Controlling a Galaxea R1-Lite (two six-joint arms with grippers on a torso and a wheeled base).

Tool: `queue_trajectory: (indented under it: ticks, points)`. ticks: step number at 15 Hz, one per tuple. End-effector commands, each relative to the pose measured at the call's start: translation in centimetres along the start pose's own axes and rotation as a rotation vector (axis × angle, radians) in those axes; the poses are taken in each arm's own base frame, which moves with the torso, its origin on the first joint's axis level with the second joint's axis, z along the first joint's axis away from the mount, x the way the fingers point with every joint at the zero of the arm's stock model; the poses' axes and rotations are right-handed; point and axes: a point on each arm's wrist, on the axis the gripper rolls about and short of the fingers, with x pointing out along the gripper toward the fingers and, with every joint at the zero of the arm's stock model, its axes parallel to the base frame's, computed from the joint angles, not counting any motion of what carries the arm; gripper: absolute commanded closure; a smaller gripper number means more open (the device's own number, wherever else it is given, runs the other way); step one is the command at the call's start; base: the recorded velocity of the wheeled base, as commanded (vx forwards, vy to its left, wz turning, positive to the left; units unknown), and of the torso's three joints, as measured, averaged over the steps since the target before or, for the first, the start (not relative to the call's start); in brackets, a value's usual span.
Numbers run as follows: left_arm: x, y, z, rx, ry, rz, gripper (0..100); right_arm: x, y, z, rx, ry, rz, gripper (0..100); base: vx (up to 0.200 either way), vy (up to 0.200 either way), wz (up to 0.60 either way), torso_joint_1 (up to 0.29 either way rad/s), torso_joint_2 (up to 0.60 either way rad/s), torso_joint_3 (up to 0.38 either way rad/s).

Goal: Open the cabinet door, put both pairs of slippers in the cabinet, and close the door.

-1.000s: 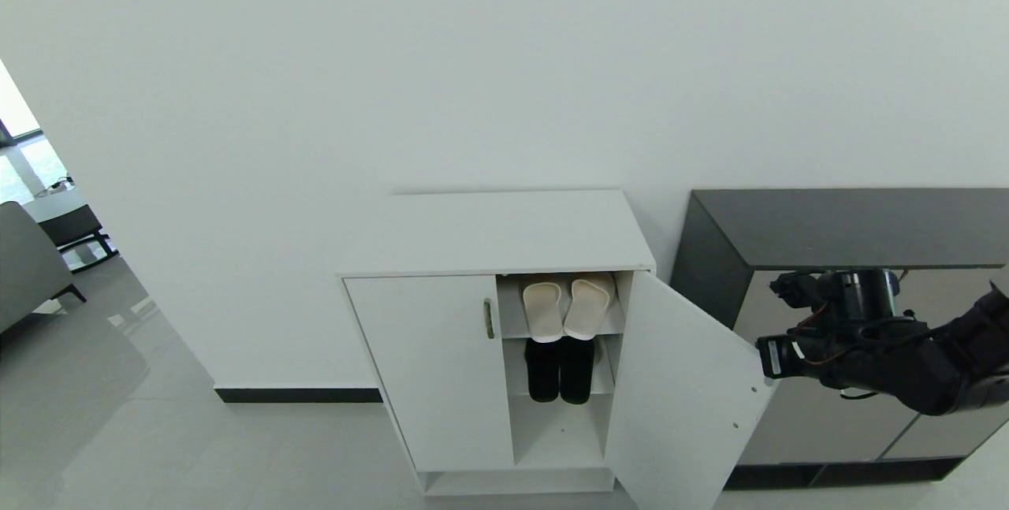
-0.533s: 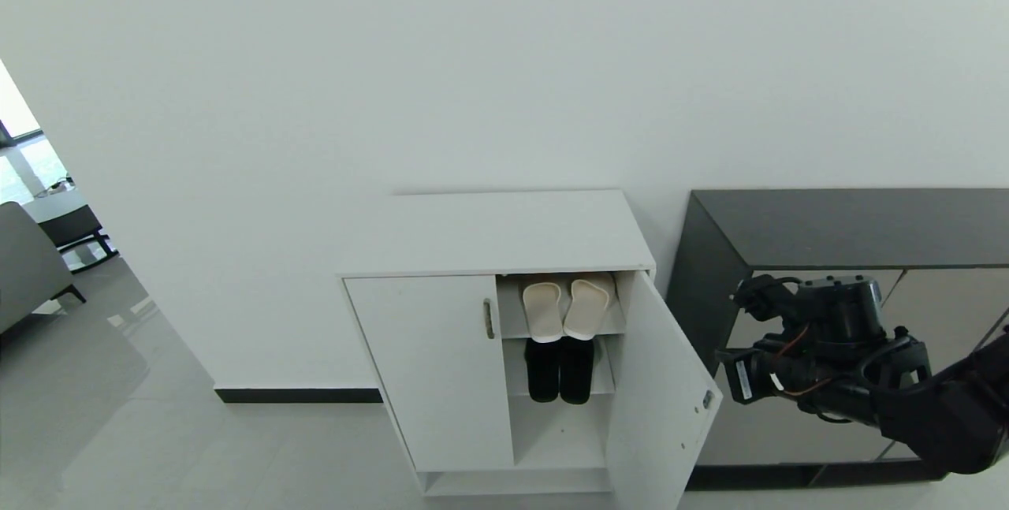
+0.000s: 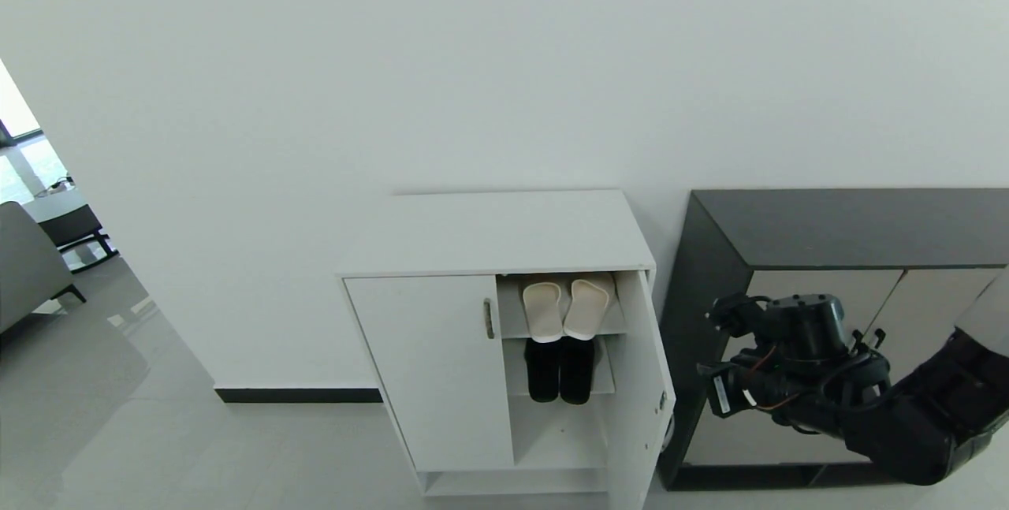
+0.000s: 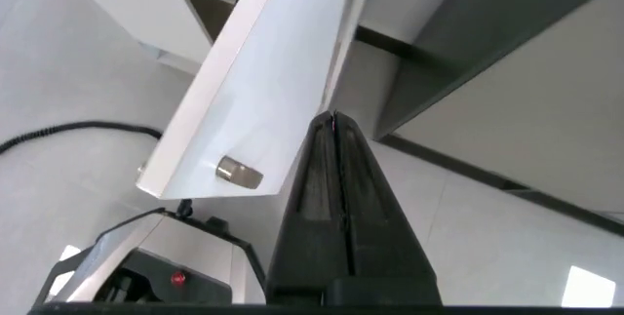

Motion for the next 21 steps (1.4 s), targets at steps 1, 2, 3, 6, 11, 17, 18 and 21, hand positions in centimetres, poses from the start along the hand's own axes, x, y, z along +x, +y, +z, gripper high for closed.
queue_trajectory:
  ticks: [1,2,3,6,11,17,18,21]
  points:
    - [0.0,0.0,0.0,0.0,0.001,0.0,100,1.3,2.0,-1.6,-0.03,0.063,0.039,100,0.0,0.0,0.0,0.0,0.0,0.0]
    - [0.0,0.0,0.0,0.0,0.001,0.0,100,1.5,3.2,-2.1,-0.046,0.079,0.069,100,0.0,0.0,0.0,0.0,0.0,0.0]
    - [0.0,0.0,0.0,0.0,0.001,0.0,100,1.4,4.8,-2.3,-0.039,0.084,0.099,100,0.0,0.0,0.0,0.0,0.0,0.0]
    - [0.0,0.0,0.0,0.0,0.001,0.0,100,0.9,8.2,-1.5,0.01,0.012,0.143,100,0.0,0.0,0.0,0.0,0.0,0.0]
    - [0.0,0.0,0.0,0.0,0.001,0.0,100,0.6,8.9,-0.2,0.075,-0.102,0.126,100,0.0,0.0,0.0,0.0,0.0,0.0]
    - [0.0,0.0,0.0,0.0,0.001,0.0,100,2.7,9.5,-0.8,0.105,-0.251,0.144,100,0.0,0.0,0.0,0.0,0.0,0.0]
    - [0.0,0.0,0.0,0.0,0.001,0.0,100,3.1,9.6,-1.1,0.106,-0.254,0.144,100,0.0,0.0,0.0,0.0,0.0,0.0]
    - [0.0,0.0,0.0,0.001,0.001,0.0,100,3.7,9.7,-1.8,0.099,-0.236,0.144,100,0.133,0.0,0.0,0.002,0.0,0.0]
